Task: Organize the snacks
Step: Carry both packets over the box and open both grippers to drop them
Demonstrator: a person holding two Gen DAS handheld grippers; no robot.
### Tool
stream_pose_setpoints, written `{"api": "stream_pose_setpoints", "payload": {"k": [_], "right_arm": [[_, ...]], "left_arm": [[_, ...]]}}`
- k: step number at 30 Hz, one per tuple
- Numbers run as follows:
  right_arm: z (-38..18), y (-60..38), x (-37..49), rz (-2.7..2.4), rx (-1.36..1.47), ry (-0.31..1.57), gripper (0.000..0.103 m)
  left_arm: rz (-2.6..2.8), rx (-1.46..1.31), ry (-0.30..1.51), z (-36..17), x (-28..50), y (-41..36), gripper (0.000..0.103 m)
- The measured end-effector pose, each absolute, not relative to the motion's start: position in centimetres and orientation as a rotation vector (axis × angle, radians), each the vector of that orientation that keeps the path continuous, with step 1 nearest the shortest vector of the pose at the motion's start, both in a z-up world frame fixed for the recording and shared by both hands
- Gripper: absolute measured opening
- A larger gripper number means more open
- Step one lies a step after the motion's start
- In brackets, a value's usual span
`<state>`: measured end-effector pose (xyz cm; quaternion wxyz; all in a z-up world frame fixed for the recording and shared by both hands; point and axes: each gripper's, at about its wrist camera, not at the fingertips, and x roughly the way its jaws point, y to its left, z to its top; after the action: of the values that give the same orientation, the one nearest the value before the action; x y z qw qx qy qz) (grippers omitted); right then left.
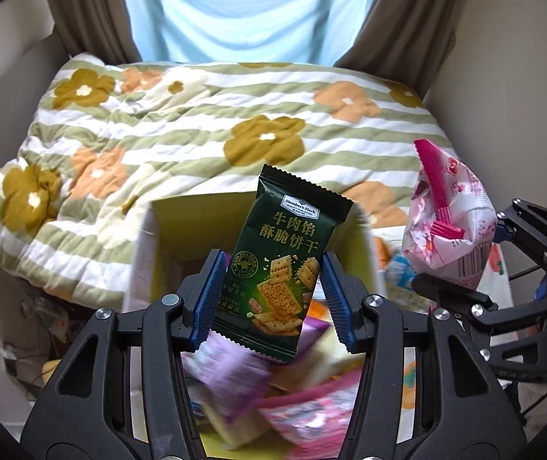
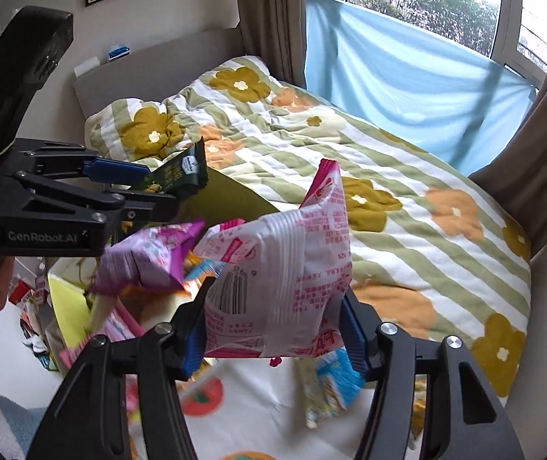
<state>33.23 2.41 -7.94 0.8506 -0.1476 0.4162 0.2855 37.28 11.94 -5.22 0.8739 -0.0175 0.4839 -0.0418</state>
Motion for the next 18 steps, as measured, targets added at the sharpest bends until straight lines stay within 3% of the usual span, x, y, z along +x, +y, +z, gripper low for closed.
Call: {"api": "stream_pose_setpoints", "payload": {"k": [13, 14, 15, 17, 18], "right_arm": [[-10.4, 6.4, 35.5, 0.423, -0.22, 0.979, 0.055], [-10.6, 6.4, 35.6, 0.415, -0.216, 0.986, 0.055], [-10.8, 6.7, 36.0, 0.412, -0.212, 0.993, 0.055], [-11.1, 6.8, 36.3, 0.413, -0.205, 1.004, 0.055], [-11.1, 6.7, 36.3, 0.413, -0.2, 1.003, 0.055]], "left_arm": [[-0.178, -0.047, 1.154, -12.1, 43.4, 17.2, 0.049], [-0.18, -0.044, 1.155, -12.3, 43.4, 17.2, 0.057], [-0.182, -0.048, 1.158, -12.6, 43.4, 17.3, 0.075], [-0.171, -0.057, 1.144, -12.6, 43.1, 17.5, 0.096], [-0.16, -0.058, 1.126, -12.5, 42.7, 17.6, 0.097]]}}
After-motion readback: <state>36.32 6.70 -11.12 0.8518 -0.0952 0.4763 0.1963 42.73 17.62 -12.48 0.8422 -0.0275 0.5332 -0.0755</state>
